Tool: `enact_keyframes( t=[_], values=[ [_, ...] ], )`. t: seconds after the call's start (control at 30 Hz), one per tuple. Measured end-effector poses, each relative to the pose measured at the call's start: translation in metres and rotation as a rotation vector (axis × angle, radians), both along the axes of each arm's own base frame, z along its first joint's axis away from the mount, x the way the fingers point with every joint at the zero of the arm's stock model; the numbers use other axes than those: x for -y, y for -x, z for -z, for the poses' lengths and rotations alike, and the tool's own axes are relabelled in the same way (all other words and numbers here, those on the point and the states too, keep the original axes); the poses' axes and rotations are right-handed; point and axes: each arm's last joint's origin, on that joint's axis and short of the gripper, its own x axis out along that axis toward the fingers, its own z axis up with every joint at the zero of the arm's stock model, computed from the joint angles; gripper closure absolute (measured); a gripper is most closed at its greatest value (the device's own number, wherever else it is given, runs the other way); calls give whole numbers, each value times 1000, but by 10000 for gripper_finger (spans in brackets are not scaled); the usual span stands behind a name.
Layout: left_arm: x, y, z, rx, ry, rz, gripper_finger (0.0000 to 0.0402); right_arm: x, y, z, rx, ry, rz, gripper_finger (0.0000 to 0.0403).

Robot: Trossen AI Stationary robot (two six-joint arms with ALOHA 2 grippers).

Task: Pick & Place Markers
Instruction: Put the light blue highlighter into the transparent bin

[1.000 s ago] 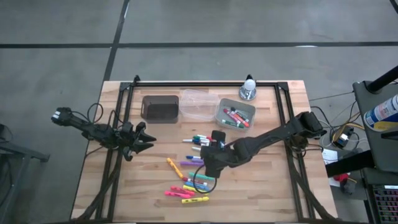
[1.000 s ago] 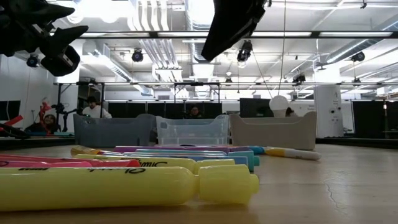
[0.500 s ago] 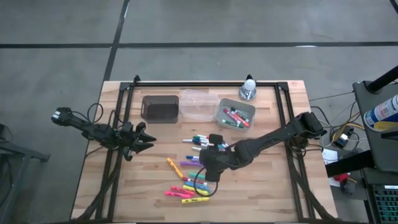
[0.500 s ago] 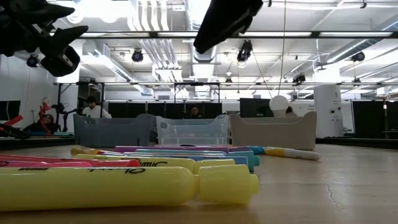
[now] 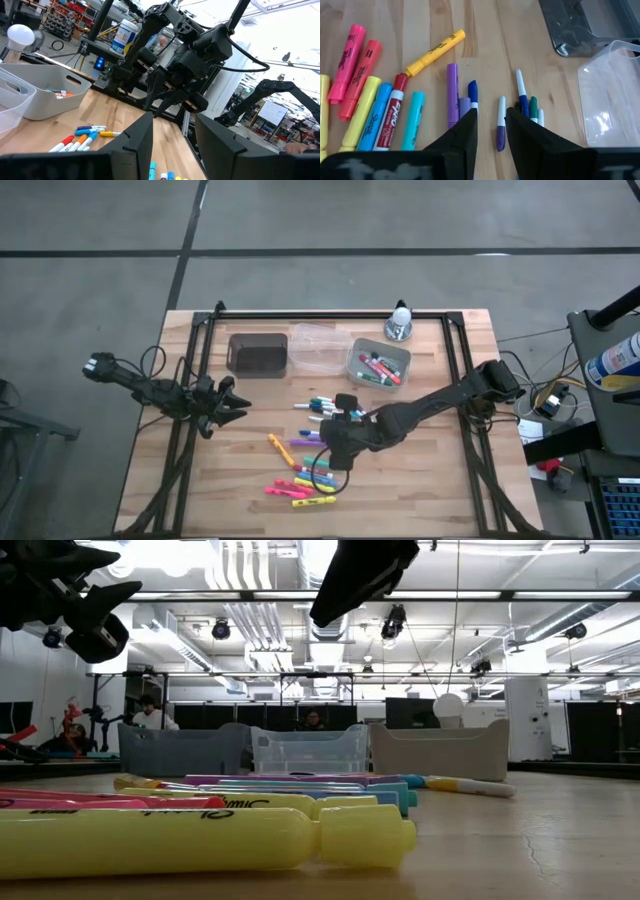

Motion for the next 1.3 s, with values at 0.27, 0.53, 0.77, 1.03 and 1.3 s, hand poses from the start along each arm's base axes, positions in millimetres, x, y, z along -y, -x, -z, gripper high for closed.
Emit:
enact_keyframes(
  t=[0.27,0.53,0.77,1.03,1.3],
  values=[
    [0,0,0,-2,19,2,262,-1,1,1,-4,1,-2,309],
    [0,0,0,-2,20,2,262,-1,1,1,-5,1,-2,320],
    [0,0,-1,12,27,3,262,-1,0,3,-7,-1,2,326],
    [0,0,-4,36,11,0,262,-9,-1,3,3,-50,-51,319],
    [1,1,-4,31,52,47,262,-17,2,6,9,-60,-65,331]
  ],
)
